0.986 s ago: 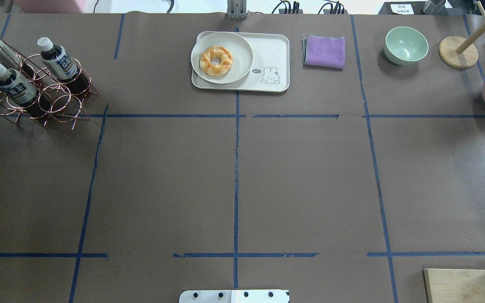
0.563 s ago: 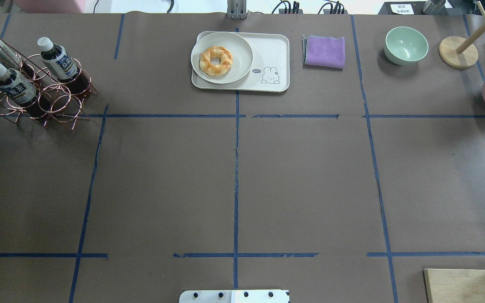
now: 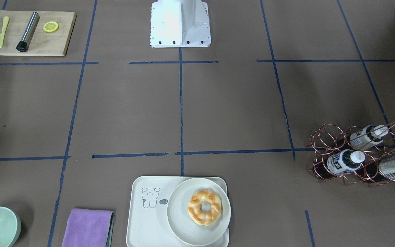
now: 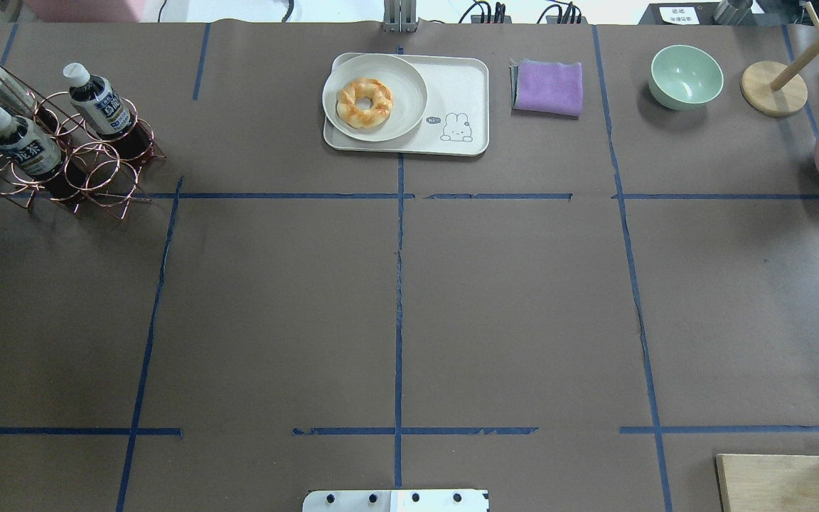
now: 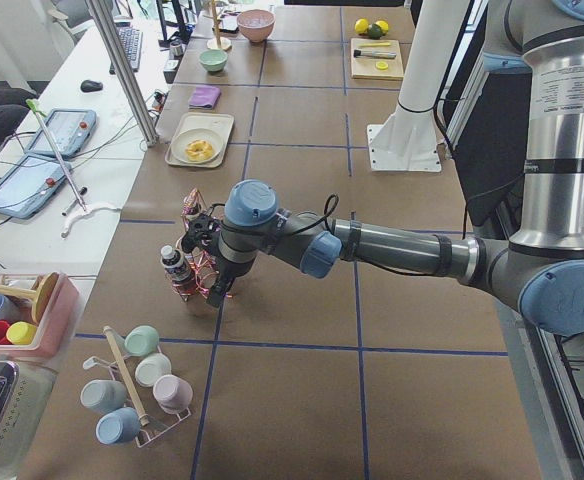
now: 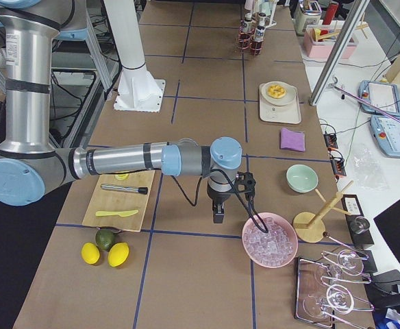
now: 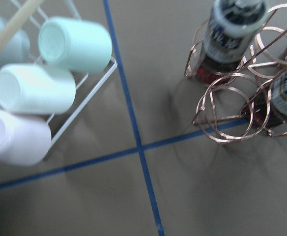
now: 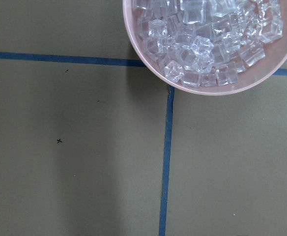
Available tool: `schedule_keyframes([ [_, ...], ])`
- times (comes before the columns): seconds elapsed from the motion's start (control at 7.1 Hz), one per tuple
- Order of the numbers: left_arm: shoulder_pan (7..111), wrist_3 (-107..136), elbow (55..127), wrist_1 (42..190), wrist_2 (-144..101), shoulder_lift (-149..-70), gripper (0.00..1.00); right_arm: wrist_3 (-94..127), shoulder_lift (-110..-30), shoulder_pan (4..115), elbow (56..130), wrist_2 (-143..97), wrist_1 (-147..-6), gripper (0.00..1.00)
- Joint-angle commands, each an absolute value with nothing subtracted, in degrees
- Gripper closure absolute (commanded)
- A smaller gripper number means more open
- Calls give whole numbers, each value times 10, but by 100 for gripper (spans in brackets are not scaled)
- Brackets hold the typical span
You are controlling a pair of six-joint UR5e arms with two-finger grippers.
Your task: Place tea on tray
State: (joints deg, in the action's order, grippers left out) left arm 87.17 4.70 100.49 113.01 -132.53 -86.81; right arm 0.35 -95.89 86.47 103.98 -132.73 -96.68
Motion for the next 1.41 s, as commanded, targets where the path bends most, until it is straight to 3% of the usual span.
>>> schedule_keyframes([
  [0.0,809,216,1004,1303,-1314,-848,0,4,-960,865,1040,-1328,-967,0],
  [0.7,663,451,1008,1455,-1096,-848,5,3,-966,864,1040,-1327,-967,0],
  [0.99,640,451,1007,1454,-1052,-854,14,3,-966,864,1040,-1327,-967,0],
  [1.13,639,451,1007,1454,-1049,-859,24,3,-966,864,1040,-1327,-967,0],
  [1.27,629,451,1006,1454,-1031,-867,25,3,-966,864,1040,-1327,-967,0],
])
